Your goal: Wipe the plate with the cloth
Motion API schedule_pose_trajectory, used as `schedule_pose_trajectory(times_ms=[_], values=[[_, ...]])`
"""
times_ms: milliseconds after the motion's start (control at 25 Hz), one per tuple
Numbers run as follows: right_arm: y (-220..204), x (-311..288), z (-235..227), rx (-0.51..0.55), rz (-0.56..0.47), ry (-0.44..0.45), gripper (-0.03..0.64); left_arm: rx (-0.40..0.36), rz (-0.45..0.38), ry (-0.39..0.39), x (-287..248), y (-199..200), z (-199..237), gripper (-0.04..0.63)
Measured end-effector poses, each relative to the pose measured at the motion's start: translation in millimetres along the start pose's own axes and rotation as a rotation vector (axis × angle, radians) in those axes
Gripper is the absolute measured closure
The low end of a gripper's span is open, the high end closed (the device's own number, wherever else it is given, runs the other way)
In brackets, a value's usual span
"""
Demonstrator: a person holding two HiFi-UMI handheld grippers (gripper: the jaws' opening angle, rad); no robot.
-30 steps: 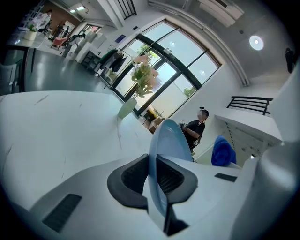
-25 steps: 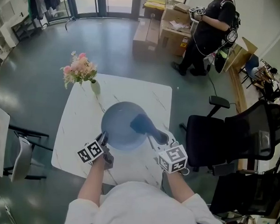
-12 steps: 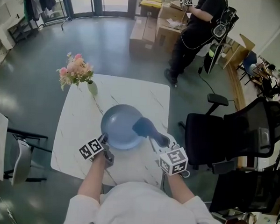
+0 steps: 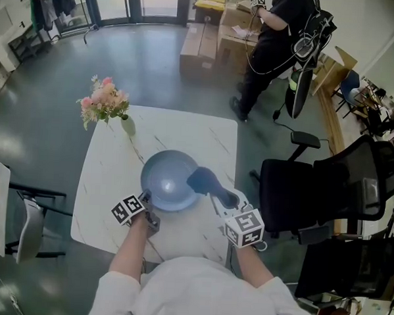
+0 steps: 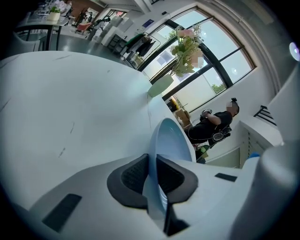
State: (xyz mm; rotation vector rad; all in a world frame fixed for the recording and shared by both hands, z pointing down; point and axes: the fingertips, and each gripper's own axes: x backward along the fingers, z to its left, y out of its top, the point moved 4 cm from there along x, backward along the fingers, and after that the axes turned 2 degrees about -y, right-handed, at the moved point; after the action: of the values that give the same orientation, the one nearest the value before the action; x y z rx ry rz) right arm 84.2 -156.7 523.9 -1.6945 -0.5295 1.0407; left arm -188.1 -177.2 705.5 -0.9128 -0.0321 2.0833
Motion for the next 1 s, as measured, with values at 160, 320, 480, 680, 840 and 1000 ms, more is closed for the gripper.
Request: schedule_pose_trajectory(times_ms=[160, 320, 480, 680, 840, 1000], values=[[-0.9, 0.8, -0.6, 0.002, 0.001, 0.001, 0.525, -0.004, 0.01, 0.028, -3.4, -1.4, 2.8, 0.548], [-3.5, 0.0, -0.2, 0.0, 0.004, 0.001, 0.525, -0.029, 0.028, 0.068, -9.0, -1.8, 5.6, 0.549], [-4.3, 0.6, 2.0, 0.0, 0.007, 0.006, 0.525, -0.055, 0.034, 0.093, -9.8, -2.0, 6.5, 0.549], [-4.4, 1.4, 4.9, -0.002, 0.011, 0.017, 0.525, -0.079, 0.055, 0.122, -10.5, -5.8, 9.3, 0.549], [-4.1, -0.2, 7.1, -0.003, 0.015, 0.024, 0.525, -0.082, 0.052, 0.091, -11.3, -4.4, 6.0, 0.548], [-5.3, -1.4, 8.5, -0.003, 0.016, 0.028, 0.525, -0.08, 0.054, 0.07, -10.7, -4.5, 6.0, 0.548]])
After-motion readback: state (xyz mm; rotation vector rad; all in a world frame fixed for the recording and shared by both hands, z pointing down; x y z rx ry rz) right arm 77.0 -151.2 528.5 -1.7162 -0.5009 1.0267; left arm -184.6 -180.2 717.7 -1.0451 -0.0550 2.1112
